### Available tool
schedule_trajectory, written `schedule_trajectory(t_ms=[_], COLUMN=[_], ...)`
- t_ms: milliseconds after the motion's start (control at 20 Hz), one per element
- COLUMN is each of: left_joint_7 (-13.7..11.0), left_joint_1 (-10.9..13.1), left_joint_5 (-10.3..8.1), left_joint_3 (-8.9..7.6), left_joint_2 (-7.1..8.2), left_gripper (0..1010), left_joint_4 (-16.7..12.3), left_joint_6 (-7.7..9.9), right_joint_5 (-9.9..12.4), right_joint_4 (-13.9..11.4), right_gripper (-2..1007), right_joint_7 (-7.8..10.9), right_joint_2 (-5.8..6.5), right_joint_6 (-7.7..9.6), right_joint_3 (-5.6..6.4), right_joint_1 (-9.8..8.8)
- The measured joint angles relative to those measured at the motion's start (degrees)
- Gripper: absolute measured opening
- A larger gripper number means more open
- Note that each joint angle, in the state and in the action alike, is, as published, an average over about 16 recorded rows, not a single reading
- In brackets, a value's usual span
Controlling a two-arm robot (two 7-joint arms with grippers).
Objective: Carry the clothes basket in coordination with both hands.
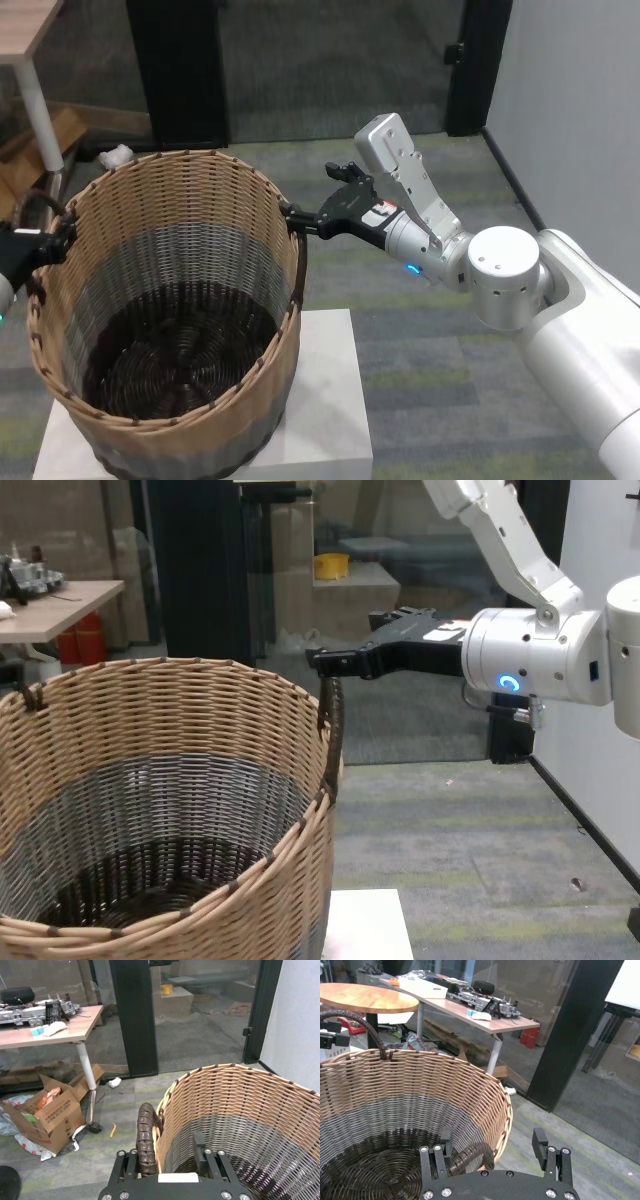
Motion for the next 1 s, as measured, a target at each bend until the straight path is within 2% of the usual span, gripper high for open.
schedule_trajectory(t_ms=[150, 350, 700, 850, 1000], left_joint_7=[0.3, 0.9, 1.4, 0.9, 0.2], left_joint_1=[0.2, 0.7, 2.0, 2.4, 2.4], left_joint_5=[0.16, 0.65, 1.91, 2.43, 2.76], left_joint_3=[0.00, 0.01, 0.06, 0.29, 0.72], left_joint_2=[-0.03, -0.17, -0.60, -0.71, -0.73], left_gripper=[667, 794, 946, 982, 1000], left_joint_4=[-0.5, -2.1, -6.7, -8.7, -10.2], left_joint_6=[0.62, 2.38, 5.12, 4.37, 2.20], right_joint_5=[0.0, 0.0, 0.0, 0.0, -0.2], right_joint_4=[0.0, 0.0, 0.0, -0.1, -0.4], right_gripper=[1001, 1001, 1002, 1002, 1002], right_joint_7=[0.00, 0.00, 0.00, -0.21, -0.72], right_joint_2=[0.00, 0.00, 0.00, 0.00, 0.02], right_joint_6=[0.00, 0.00, 0.00, -0.10, -0.52], right_joint_3=[0.00, 0.00, 0.00, 0.06, 0.34], right_joint_1=[0.00, 0.00, 0.00, -0.03, -0.10])
